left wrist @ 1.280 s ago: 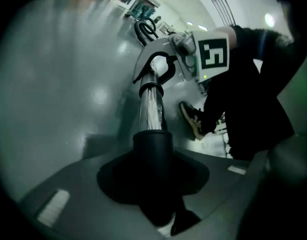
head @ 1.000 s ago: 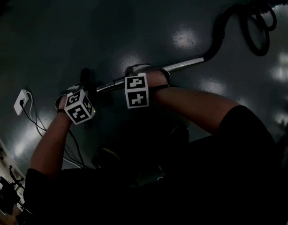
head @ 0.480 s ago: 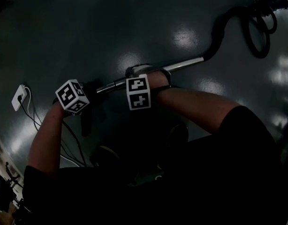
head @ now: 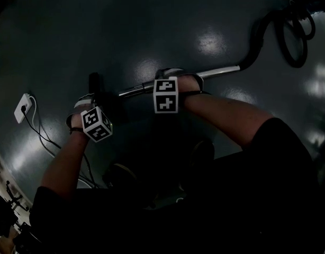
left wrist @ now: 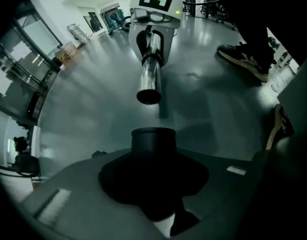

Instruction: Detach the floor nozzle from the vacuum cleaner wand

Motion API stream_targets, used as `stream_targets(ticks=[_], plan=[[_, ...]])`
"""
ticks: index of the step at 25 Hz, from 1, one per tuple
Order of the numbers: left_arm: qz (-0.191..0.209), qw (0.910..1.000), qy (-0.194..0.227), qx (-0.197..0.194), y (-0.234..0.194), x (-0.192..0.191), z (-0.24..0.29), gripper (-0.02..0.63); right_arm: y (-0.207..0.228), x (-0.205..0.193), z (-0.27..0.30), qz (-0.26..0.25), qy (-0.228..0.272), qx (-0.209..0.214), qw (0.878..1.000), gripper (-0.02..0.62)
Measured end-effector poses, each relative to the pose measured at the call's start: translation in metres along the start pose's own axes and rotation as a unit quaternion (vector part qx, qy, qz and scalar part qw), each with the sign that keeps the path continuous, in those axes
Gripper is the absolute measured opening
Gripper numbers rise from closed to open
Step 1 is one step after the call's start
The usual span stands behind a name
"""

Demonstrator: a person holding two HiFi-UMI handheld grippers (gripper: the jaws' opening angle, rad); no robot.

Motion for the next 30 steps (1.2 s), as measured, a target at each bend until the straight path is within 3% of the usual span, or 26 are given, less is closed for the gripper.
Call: stream_targets(ticks=[6,10,13,16,18,20,21,23,24,27,30], plan=[[0.020,0.9965,-0.078,-0.020,0.014,0.009,0.033,0.127,-0.005,0.002,0.025,-0.009,-0.033,0.004,0.999,0.173],[0.075,0.9895,-0.120,-0.029,0.030,-0.002,0.046,0.129,-0.010,0.000,0.038,-0.023,-0.053,0.001,0.998,0.175],[0.096,0.9869,-0.126,-0.029,0.037,-0.005,0.049,0.133,-0.012,-0.004,0.042,-0.023,-0.053,0.004,0.998,0.177],[0.088,0.9888,-0.117,-0.031,0.038,-0.005,0.050,0.133,-0.009,-0.007,0.040,-0.008,-0.035,0.023,0.999,0.181],[0.063,0.9925,-0.097,-0.040,0.037,-0.008,0.048,0.133,-0.006,-0.009,0.039,0.005,-0.019,0.040,0.999,0.193],[0.018,0.9963,-0.062,-0.056,0.036,-0.011,0.041,0.207,-0.006,-0.011,0.035,0.020,0.001,0.061,0.998,0.212],[-0.008,0.9969,-0.045,-0.064,0.035,-0.012,0.035,0.241,-0.009,-0.013,0.032,0.033,0.010,0.072,0.997,0.260],[-0.056,0.9960,-0.014,-0.068,0.033,-0.013,0.018,0.243,-0.015,-0.017,0.026,0.060,0.027,0.088,0.994,0.363],[-0.078,0.9947,-0.001,-0.067,0.030,-0.014,0.008,0.245,-0.016,-0.020,0.021,0.072,0.036,0.087,0.993,0.383],[-0.145,0.9868,0.038,-0.061,0.020,-0.016,-0.032,0.247,-0.012,-0.019,-0.012,0.106,0.066,0.063,0.990,0.383],[-0.176,0.9807,0.069,-0.049,0.021,-0.017,-0.099,0.233,-0.017,-0.005,-0.079,0.157,0.116,0.047,0.980,0.388]])
Point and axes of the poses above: the fingertips, and each gripper's own axes: z forward along the fingers, y to its right, x out of its top, the point moved 8 cm from there along -z, backward along the fingers, and after that the axes turned 11 degrees about z, right-handed, at the moved point
